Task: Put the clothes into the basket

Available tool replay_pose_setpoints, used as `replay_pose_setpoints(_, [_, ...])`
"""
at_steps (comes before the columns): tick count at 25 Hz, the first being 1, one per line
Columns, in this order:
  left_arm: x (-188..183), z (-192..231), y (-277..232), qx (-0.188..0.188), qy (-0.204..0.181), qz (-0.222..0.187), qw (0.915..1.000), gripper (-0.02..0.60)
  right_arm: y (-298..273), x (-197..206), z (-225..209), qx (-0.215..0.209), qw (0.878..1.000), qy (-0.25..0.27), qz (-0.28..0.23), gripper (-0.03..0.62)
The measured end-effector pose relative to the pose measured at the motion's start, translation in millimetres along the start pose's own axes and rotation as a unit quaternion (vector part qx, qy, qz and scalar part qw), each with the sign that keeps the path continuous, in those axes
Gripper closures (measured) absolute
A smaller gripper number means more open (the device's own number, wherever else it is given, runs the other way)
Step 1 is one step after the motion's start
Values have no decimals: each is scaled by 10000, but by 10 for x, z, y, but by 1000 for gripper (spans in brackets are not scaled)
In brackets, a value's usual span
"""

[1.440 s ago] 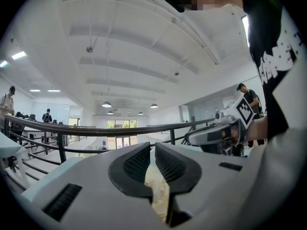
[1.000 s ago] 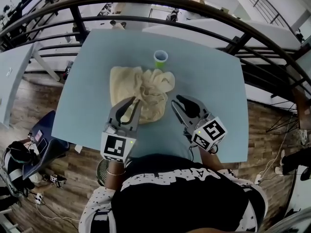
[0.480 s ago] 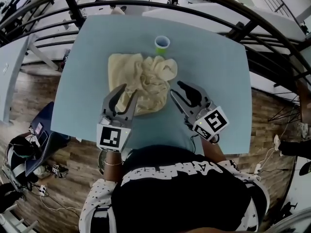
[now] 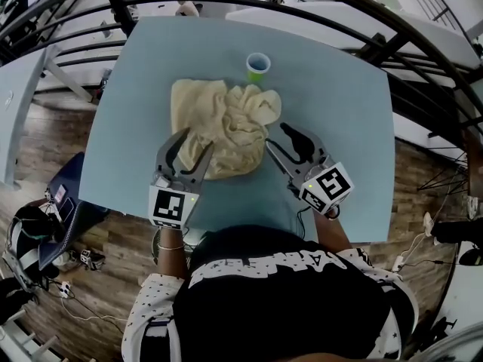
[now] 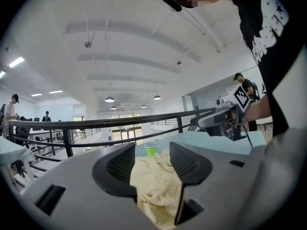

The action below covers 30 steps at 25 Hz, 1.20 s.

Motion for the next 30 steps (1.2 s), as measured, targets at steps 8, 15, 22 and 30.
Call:
replay_pose_setpoints(8, [154,59,-49,128,-187,44,9997,350,-65,150,-70,-79,9998,-48,152,393])
replay_pose_setpoints(15, [336,128,-85,86,17,260,9996,344,-131,279,-152,-58,9990,-151,413,374])
replay_pose_setpoints(22, [521,188,-133,60,64,425,9991,327,-216,514,-224,-149,9969,-352,690,355])
replay_pose_setpoints(30, [743,174,-170,171,276,630,9975,308,-232,703,-332,-202,9942,-419,972,349])
Point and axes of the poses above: the fingertips, and each gripper's own axes: y backward along the fingers, z to its left, x out of its underside, the point moved 2 cm from there along y, backward along the fingers, and after that the axes turned 12 degrees about -z, right-handed, at the moved point
